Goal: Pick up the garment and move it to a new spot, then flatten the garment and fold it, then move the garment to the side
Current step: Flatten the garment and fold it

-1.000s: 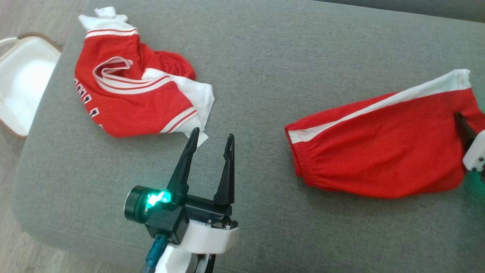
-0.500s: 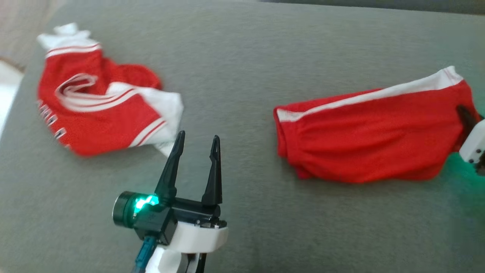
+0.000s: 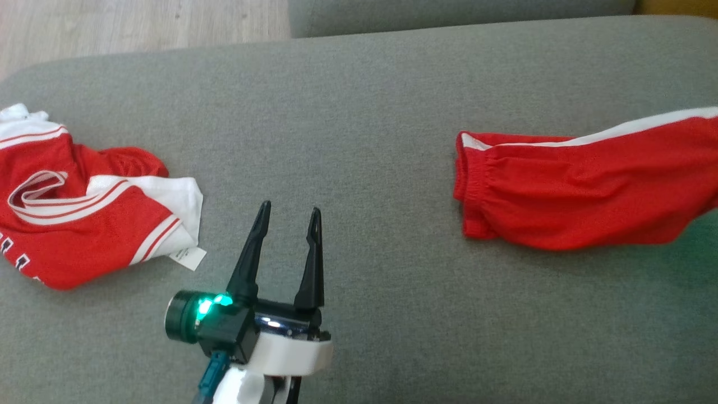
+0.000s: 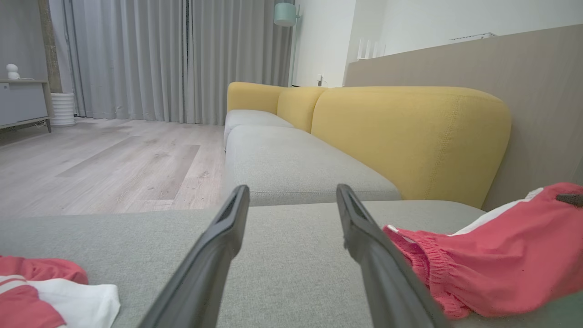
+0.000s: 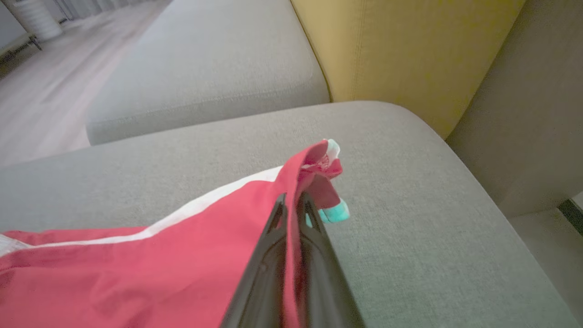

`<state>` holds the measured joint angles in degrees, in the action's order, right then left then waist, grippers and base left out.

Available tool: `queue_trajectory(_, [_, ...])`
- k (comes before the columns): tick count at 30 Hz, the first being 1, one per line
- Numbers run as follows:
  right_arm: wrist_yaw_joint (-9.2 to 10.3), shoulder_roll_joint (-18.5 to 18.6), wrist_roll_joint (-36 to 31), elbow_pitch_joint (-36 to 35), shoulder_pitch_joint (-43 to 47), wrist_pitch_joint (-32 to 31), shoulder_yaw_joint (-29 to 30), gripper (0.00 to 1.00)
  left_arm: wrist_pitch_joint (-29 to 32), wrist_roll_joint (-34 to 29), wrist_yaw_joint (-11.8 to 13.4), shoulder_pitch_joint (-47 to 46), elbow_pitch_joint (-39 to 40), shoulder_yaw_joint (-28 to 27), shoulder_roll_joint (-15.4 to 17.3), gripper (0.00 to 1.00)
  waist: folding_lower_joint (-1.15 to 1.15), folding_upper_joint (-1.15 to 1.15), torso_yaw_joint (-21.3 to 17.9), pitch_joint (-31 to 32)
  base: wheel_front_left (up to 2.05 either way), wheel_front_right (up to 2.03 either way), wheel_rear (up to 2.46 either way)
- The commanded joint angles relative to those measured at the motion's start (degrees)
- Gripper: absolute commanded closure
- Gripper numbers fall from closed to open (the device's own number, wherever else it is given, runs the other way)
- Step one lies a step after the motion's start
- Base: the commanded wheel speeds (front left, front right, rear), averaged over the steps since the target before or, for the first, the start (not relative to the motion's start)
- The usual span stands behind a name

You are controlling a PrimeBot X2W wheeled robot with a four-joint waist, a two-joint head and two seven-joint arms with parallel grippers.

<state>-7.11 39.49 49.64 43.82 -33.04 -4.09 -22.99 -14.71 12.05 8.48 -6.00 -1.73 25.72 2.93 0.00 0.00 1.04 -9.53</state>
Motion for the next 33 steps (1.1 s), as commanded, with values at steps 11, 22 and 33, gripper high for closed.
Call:
queue_trajectory(11, [-0.37,-5.7,0.7,-17.3,1.0,-1.7,1.4,1.00,-0.3,0.6,-0.9,1.0,-0.2,-2.1,0.0,0.00,0.00,0.00,-0.1,3.1,0.00,0.00,0.00])
queue_trajectory(22, [-0.37,-20.2,0.2,-21.1,3.0,-6.7,-0.4,1.00,-0.3,1.9,-1.3,0.6,-1.1,-0.9,0.0,0.00,0.00,0.00,3.5,3.1,0.00,0.00,0.00])
queue_trajectory(33, [-0.37,-18.4,-0.5,-23.8,10.2,-4.7,4.1,0.00,-0.3,2.5,-1.0,1.4,-1.6,-0.5,0.0,0.00,0.00,0.00,6.6,5.2,0.00,0.00,0.00])
